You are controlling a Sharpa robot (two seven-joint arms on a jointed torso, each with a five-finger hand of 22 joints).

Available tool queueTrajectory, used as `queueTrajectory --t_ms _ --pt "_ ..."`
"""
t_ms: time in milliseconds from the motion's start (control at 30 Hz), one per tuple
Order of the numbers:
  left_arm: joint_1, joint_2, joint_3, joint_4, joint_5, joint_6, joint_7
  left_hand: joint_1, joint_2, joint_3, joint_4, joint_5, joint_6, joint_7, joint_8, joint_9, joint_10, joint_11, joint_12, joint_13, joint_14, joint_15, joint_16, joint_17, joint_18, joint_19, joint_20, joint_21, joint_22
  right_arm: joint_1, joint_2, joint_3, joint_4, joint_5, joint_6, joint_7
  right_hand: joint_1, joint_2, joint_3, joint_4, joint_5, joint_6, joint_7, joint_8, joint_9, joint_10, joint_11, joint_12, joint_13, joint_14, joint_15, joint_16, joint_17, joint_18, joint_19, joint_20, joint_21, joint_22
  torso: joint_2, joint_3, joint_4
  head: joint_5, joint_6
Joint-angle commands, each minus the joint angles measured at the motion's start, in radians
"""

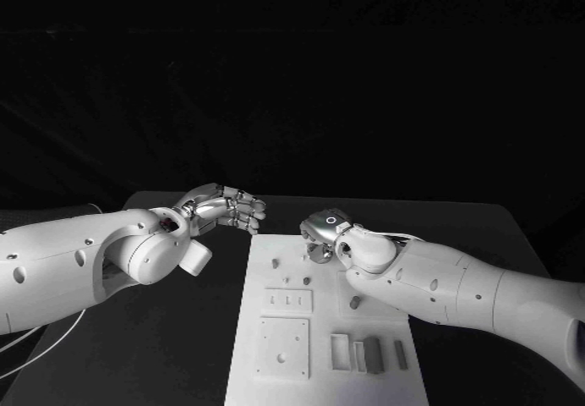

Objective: Assemble the parts on the task board

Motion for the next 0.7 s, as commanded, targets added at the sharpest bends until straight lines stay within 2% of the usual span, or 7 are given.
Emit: queueTrajectory --t_ms 33,367,567,700 --pt "0.003 -0.001 0.001 0.001 -0.001 -0.002 0.005 0.0 -0.011 -0.002 -0.005 0.0 -0.006 0.0 -0.003 -0.001 0.003 0.008 -0.006 -0.001 -0.002 0.002 -0.007 0.001 0.02 0.002 -0.006 -0.003 0.001 0.0 -0.007 0.0 0.005 0.03 -0.016 0.027 -0.001 -0.018 0.0 0.013 0.002 -0.019 0.003 -0.009 -0.004 -0.018 0.006 -0.008 -0.002 -0.002 0.009 0.0 -0.002 0.085 -0.002 -0.003 -0.006 0.015 0.0 0.0003 -0.0012 0.001 0.001" --pt "0.004 -0.002 0.001 0.003 -0.001 -0.002 0.005 0.0 -0.012 -0.002 -0.006 0.0 -0.007 0.0 -0.003 -0.002 0.003 0.008 -0.006 -0.001 -0.002 0.002 -0.007 0.001 0.02 0.002 -0.006 -0.004 0.001 0.0 -0.023 0.0 -0.019 0.068 0.021 0.055 -0.001 -0.058 -0.003 0.043 0.001 -0.073 0.011 -0.031 -0.015 -0.059 0.023 -0.029 -0.017 -0.025 0.026 -0.004 -0.006 0.085 -0.021 0.007 -0.019 0.015 0.001 0.0015 0.0003 0.001 0.002" --pt "0.004 -0.001 0.001 0.003 -0.001 -0.002 0.004 0.001 -0.012 -0.002 -0.006 0.0 -0.007 0.0 -0.003 -0.002 0.003 0.008 -0.007 -0.001 -0.002 0.003 -0.007 0.002 0.02 0.001 -0.005 -0.004 0.002 0.0 -0.02 0.0 -0.038 0.078 0.029 0.067 0.005 -0.059 -0.003 0.047 0.001 -0.08 0.011 -0.032 -0.015 -0.066 0.024 -0.032 -0.021 -0.033 0.027 -0.003 -0.006 0.085 -0.028 0.01 -0.022 0.016 0.001 0.0009 0.0003 0.0 0.004" --pt "0.004 0.0 0.001 0.002 -0.002 -0.002 0.003 0.001 -0.012 -0.002 -0.006 0.0 -0.007 0.0 -0.003 -0.002 0.003 0.008 -0.007 -0.001 -0.002 0.003 -0.008 0.002 0.02 0.001 -0.005 -0.004 0.002 0.0 -0.013 0.0 -0.052 0.089 0.041 0.074 0.01 -0.052 -0.004 0.048 0.001 -0.077 0.008 -0.028 -0.014 -0.065 0.022 -0.03 -0.021 -0.036 0.025 -0.001 -0.006 0.085 -0.031 0.011 -0.022 0.018 0.0 0.0004 0.0013 0.0 0.003"
